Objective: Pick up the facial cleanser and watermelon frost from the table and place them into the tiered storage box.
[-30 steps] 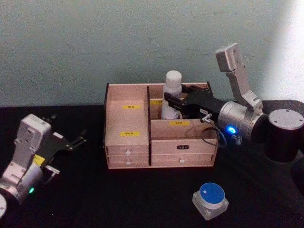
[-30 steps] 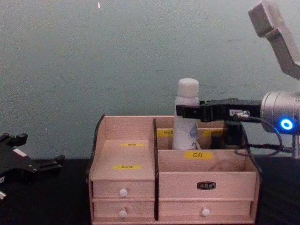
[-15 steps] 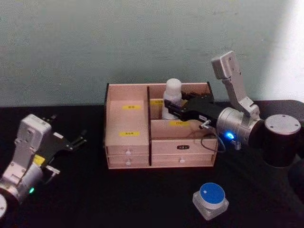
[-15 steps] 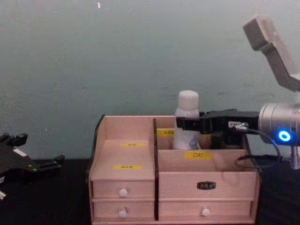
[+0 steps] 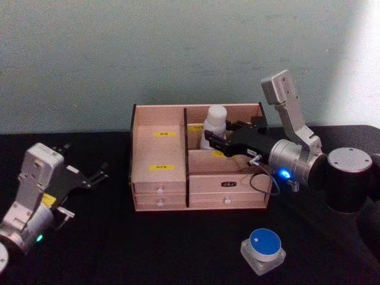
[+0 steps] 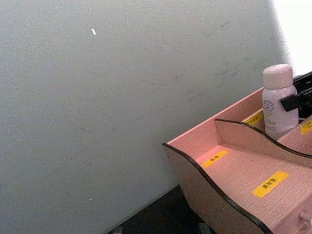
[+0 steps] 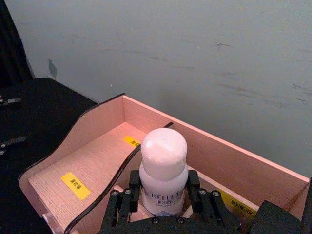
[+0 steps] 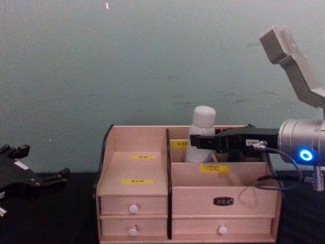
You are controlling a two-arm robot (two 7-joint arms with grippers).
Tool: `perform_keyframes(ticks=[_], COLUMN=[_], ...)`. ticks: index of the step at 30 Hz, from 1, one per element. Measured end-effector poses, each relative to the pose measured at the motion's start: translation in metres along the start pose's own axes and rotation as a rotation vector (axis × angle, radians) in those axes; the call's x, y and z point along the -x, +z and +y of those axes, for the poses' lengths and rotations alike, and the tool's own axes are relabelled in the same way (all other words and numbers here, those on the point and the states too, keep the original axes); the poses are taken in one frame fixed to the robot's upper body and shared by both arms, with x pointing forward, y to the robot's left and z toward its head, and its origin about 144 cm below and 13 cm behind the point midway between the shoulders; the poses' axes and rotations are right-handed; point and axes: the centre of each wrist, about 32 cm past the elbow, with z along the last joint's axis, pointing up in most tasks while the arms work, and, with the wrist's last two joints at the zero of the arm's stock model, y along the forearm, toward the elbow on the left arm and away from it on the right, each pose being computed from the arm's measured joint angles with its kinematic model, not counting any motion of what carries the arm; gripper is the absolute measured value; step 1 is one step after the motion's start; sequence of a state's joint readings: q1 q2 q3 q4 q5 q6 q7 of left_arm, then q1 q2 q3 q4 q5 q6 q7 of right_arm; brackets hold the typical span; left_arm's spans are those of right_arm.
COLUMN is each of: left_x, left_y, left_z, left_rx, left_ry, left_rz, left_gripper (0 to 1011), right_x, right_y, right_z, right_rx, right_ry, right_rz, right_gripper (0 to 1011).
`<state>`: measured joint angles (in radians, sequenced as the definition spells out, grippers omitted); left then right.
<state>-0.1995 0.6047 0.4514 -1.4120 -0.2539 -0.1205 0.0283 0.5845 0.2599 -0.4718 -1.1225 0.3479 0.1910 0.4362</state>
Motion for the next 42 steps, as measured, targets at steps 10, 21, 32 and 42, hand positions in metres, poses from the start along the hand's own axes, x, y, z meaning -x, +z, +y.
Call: perform_keyframes(ticks=[10,21,32,42], left_x=[0.0000,0.0000,0.0000,0.0000], left_y=[0.0000,0.0000,0.0000,0.0000], left_z=[0.0000,0.0000,0.0000,0.0000], left_rx=[0.000,0.000,0.000,0.000], left_ry=[0.000,0.000,0.000,0.000], left_rz=[0.000,0.000,0.000,0.000], left_gripper=[1001,1001,1001,1001], right_x=[0.0005,0.0004,0.0001,0.0000], right_y=[-0.0013,-0.0018,-0.0017,-0.0013], right_z=[0.0002,0.0000,-0.0001,-0.0002], right_rx=[0.005,0.013,0.012,0.010], right_ry=[-0.005,-0.004,-0.004,-0.004], right_rz=[-0.005,-0.003,-0.003,-0.003], right_gripper=[589,607,933,1002])
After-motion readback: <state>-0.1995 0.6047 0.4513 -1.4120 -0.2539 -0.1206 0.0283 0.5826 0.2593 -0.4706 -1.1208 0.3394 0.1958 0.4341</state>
